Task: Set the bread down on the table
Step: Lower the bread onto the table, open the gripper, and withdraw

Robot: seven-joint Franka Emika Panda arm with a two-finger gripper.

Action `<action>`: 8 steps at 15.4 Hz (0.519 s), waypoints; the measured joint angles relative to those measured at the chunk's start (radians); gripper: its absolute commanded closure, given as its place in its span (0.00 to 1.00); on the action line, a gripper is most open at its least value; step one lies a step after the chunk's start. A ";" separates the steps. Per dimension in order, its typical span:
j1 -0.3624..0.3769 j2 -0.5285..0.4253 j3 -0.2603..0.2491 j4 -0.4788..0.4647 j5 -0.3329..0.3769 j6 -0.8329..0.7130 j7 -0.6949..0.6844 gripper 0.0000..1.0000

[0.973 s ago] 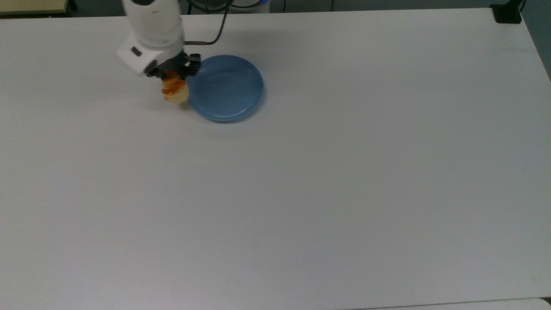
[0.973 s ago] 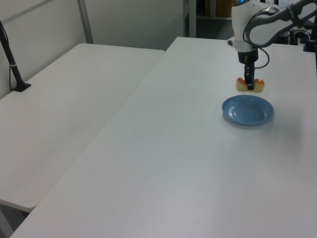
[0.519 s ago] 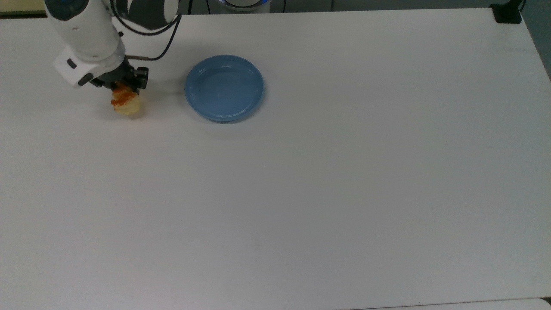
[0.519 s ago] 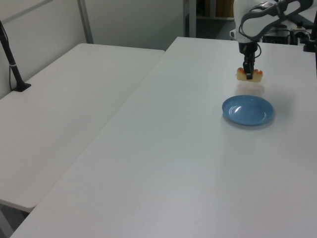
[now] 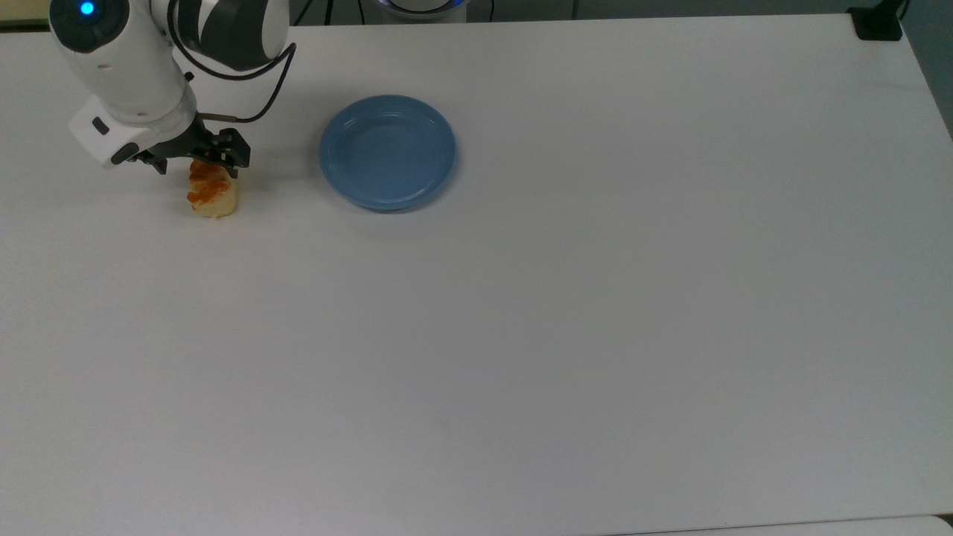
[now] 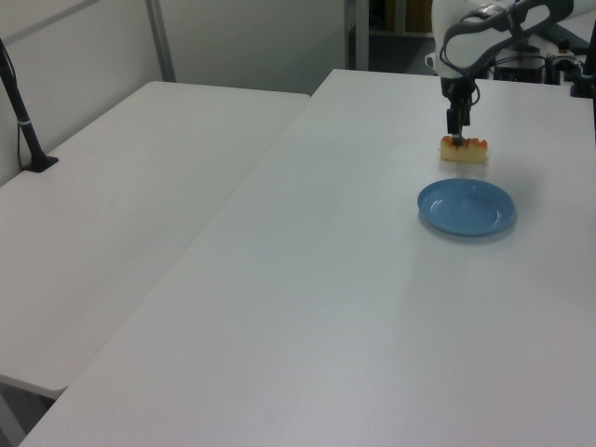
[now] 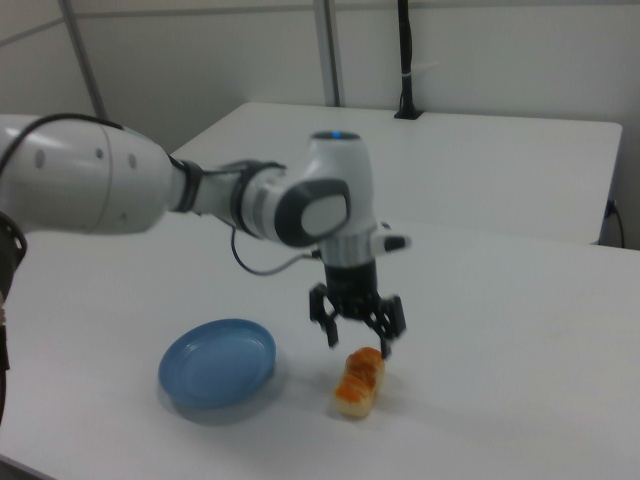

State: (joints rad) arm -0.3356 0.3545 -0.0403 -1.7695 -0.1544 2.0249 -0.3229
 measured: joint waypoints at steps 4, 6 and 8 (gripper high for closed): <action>0.229 -0.084 0.017 0.160 0.006 -0.221 0.321 0.00; 0.325 -0.143 0.017 0.179 0.006 -0.260 0.446 0.00; 0.365 -0.193 0.015 0.179 0.006 -0.298 0.482 0.00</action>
State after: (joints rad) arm 0.0298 0.1617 -0.0255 -1.5902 -0.1481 1.7265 0.1594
